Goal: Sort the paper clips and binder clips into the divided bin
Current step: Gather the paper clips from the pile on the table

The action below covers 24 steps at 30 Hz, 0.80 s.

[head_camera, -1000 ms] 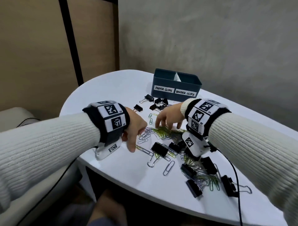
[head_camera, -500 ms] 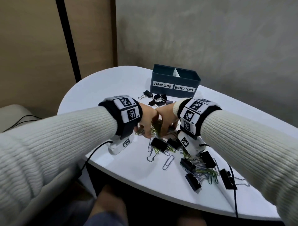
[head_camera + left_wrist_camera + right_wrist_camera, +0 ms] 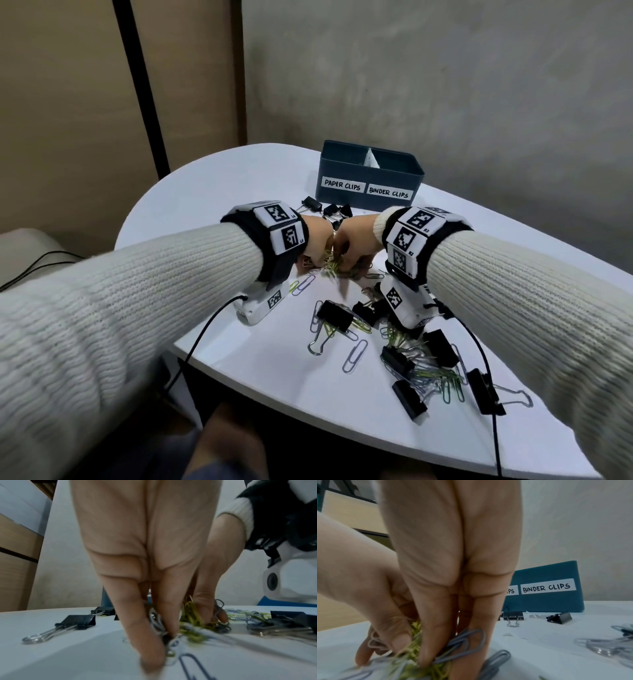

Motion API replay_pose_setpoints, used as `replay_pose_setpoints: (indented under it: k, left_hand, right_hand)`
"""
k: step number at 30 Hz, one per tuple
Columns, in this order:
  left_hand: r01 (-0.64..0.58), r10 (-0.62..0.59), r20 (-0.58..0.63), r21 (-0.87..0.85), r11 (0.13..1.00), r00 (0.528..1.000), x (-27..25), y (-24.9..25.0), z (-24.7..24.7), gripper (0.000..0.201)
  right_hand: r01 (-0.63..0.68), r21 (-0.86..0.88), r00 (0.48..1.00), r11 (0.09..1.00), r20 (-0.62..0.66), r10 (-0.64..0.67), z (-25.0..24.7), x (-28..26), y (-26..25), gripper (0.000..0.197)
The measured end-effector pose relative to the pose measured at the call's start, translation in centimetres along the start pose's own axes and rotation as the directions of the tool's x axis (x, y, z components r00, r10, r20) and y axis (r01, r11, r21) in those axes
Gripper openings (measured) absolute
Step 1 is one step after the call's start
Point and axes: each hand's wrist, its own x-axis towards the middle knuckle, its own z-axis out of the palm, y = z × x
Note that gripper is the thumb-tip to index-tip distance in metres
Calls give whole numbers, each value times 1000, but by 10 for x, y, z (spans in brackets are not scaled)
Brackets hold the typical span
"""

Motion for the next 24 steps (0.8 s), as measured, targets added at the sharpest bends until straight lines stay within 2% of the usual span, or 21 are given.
replay_pose_setpoints:
  k: [3, 6, 7, 9, 12, 14, 17, 20, 22, 24]
  left_hand:
    - [10, -3, 52, -152, 988, 999, 11, -9, -5, 2]
    - [-19, 42, 77, -272, 962, 996, 21, -17, -20, 20]
    - [-31, 51, 60, -299, 954, 997, 24, -19, -27, 21]
    - [-47, 48, -6, -334, 941, 999, 30, -20, -47, 16]
    - [-81, 28, -144, -380, 922, 989, 43, -23, -83, 8]
    - [-88, -11, -248, -386, 918, 969, 54, -23, -105, 10]
    - [-64, -92, -372, -386, 920, 924, 77, -22, -126, 19]
    - [-16, -153, -478, -331, 944, 865, 105, -22, -134, 9]
    - [20, -197, -531, -320, 947, 824, 123, -24, -130, 6]
    - [24, -234, -543, -365, 930, 807, 140, -26, -123, 16]
  right_hand:
    - [5, 169, 1000, 986, 26, -10, -4, 4, 13, 27]
    - [11, 307, 1000, 952, 6, -14, -16, 4, 27, 8]
    - [6, 379, 1000, 925, 8, -10, -22, 3, 31, 2]
    - [3, 454, 1000, 891, -25, 9, -41, 4, 38, 11]
    - [29, 498, 985, 866, -161, 60, -77, 14, 50, 5]
    - [21, 474, 951, 880, -281, 129, -101, 22, 57, 16]
    - [-4, 395, 881, 919, -433, 190, -126, 39, 64, 18]
    - [-77, 282, 796, 956, -560, 229, -135, 61, 69, 21]
    - [-106, 271, 747, 957, -613, 257, -131, 76, 72, 24]
    - [-116, 343, 722, 932, -615, 316, -125, 91, 75, 27]
